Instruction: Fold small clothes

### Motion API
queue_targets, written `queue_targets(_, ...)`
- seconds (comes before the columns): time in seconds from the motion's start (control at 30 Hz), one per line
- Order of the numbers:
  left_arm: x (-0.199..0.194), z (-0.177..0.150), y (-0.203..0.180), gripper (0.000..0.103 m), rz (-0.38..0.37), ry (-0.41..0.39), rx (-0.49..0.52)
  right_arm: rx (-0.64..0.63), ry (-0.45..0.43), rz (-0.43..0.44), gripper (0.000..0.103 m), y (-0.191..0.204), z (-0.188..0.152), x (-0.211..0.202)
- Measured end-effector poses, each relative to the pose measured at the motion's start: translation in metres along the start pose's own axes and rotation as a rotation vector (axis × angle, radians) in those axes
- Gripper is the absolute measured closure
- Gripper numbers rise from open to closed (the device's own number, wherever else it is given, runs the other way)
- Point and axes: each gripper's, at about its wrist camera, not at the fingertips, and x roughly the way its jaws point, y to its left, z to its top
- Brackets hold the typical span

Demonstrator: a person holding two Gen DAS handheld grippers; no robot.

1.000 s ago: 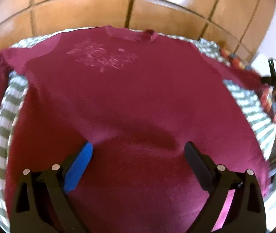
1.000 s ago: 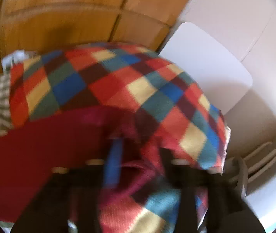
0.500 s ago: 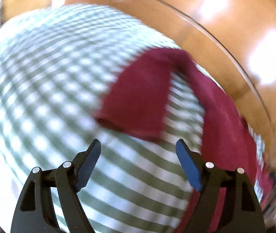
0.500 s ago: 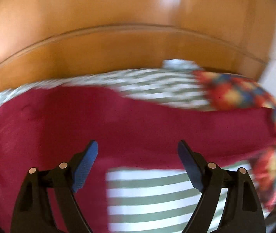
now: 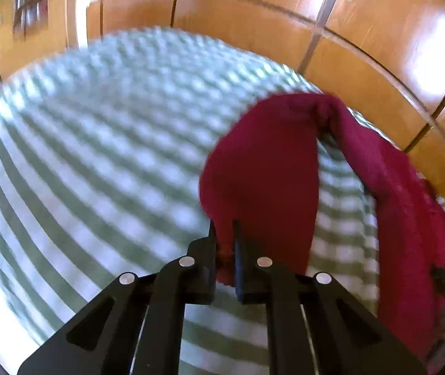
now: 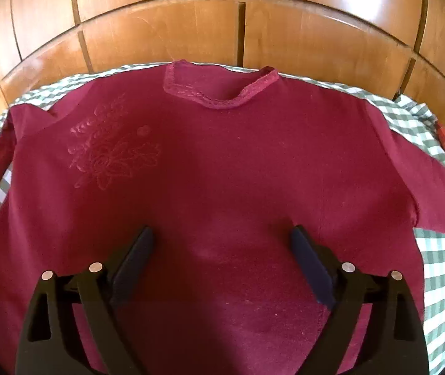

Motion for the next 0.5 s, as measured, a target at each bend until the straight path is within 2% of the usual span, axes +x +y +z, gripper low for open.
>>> queue_targets(0.13, -0.034, 0.055, 0.011, 0.096, 0.202, -0.204, 0.099, -0.009, -0.009, -0.016, 0.012, 0.005, -0.003, 0.0)
queue_targets(0.2, -0.059, 0.081, 0.012, 0.096, 0.353, -0.357, 0.177, -0.01, -0.014, -0.018, 0.012, 0.005, -0.003, 0.0)
queue_targets(0.23, -0.066, 0.086, 0.009, 0.096, 0.454, -0.431, 0.242, -0.009, -0.014, -0.018, 0.012, 0.005, -0.003, 0.0)
queue_targets(0.3, -0.062, 0.087, 0.003, 0.095, 0.591, -0.494, 0.376, -0.01, -0.016, -0.02, 0.012, 0.004, -0.004, 0.0)
queue_targets(0.4, -0.04, 0.08, 0.015, 0.089, 0.614, -0.401, 0.407, -0.01, -0.016, -0.02, 0.012, 0.004, -0.004, 0.0)
queue_targets(0.43, -0.024, 0.075, 0.027, 0.083, 0.598, -0.309, 0.395, -0.01, -0.016, -0.02, 0.012, 0.004, -0.004, 0.0)
queue_targets(0.47, -0.017, 0.07, 0.036, 0.071, 0.581, -0.25, 0.359, -0.011, -0.017, -0.021, 0.012, 0.004, -0.004, 0.0)
queue_targets(0.5, -0.007, 0.066, 0.054, 0.066, 0.543, -0.174, 0.266, -0.011, -0.016, -0.021, 0.012, 0.004, -0.004, 0.0)
